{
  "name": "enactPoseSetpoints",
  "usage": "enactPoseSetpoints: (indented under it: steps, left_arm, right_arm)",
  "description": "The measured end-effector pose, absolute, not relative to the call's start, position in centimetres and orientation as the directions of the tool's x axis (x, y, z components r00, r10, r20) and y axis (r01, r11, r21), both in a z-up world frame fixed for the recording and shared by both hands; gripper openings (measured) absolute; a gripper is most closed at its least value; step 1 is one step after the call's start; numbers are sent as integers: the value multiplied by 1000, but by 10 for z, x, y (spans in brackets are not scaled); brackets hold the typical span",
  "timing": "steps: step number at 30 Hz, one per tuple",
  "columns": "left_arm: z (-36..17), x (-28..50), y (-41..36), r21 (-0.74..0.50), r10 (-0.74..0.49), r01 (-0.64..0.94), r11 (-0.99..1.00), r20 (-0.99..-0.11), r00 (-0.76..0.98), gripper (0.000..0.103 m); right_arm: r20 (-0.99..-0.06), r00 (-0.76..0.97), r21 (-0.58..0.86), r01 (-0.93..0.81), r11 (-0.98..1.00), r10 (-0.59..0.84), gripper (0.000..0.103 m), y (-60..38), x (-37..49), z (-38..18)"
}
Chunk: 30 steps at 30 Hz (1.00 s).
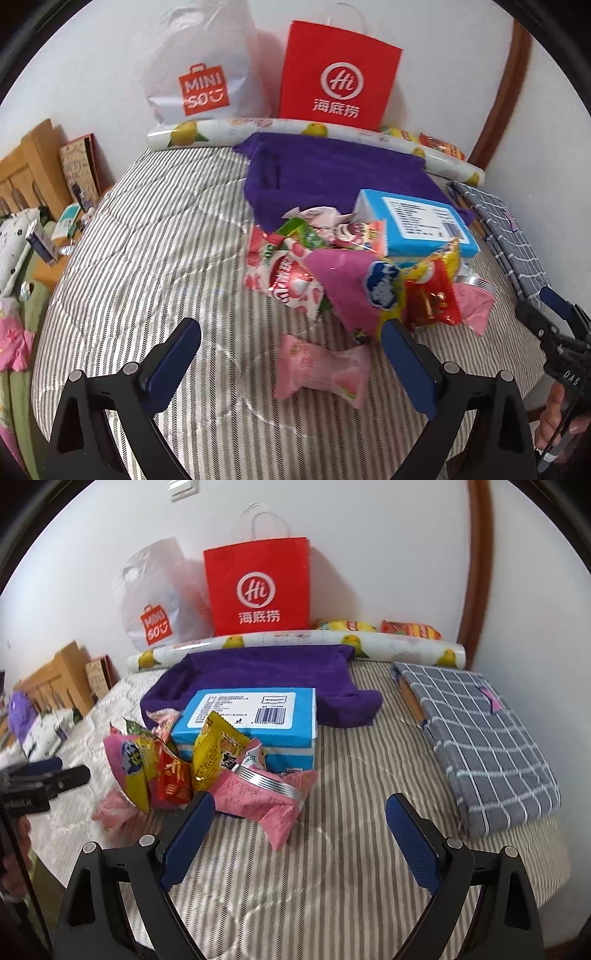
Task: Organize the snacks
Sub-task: 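Grasp the pink silver-edged snack bag with the right gripper while the left tool approaches the pile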
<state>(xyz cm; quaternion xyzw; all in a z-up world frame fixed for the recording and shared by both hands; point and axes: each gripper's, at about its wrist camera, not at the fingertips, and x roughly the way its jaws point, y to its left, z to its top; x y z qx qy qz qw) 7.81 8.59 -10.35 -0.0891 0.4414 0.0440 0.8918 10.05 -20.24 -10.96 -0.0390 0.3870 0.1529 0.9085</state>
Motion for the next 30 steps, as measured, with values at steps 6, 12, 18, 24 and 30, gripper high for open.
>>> enactPoseSetpoints:
  steps: [6,12,18,24,30]
  left_arm:
    - [-112,86,99,-134,-2,-180,975,-806,591,98]
    - [-114,90,114,-149,-3,-204,968,-814,581,98]
    - [-116,94,124,-157,1,-227,961,-821,571,98]
    - [-120,95,124,-166,-10,-230,959,-828,560,98]
    - [-119,91,118,-172,-24,-213,962,-828,560,98]
  right_arm:
    - [-733,640,-45,-385,922,231,94,-192,111,-127]
    - [-739,639,-179,-494,851,215,94,-172,116,-147]
    - [-736,645,-259,-550,794,207,94,-156,122,-159]
    - [-711,674,-366,-597,714,199,93,-141,129,-169]
    - [-709,670,-361,-614,702,221,56,-143,124,-166]
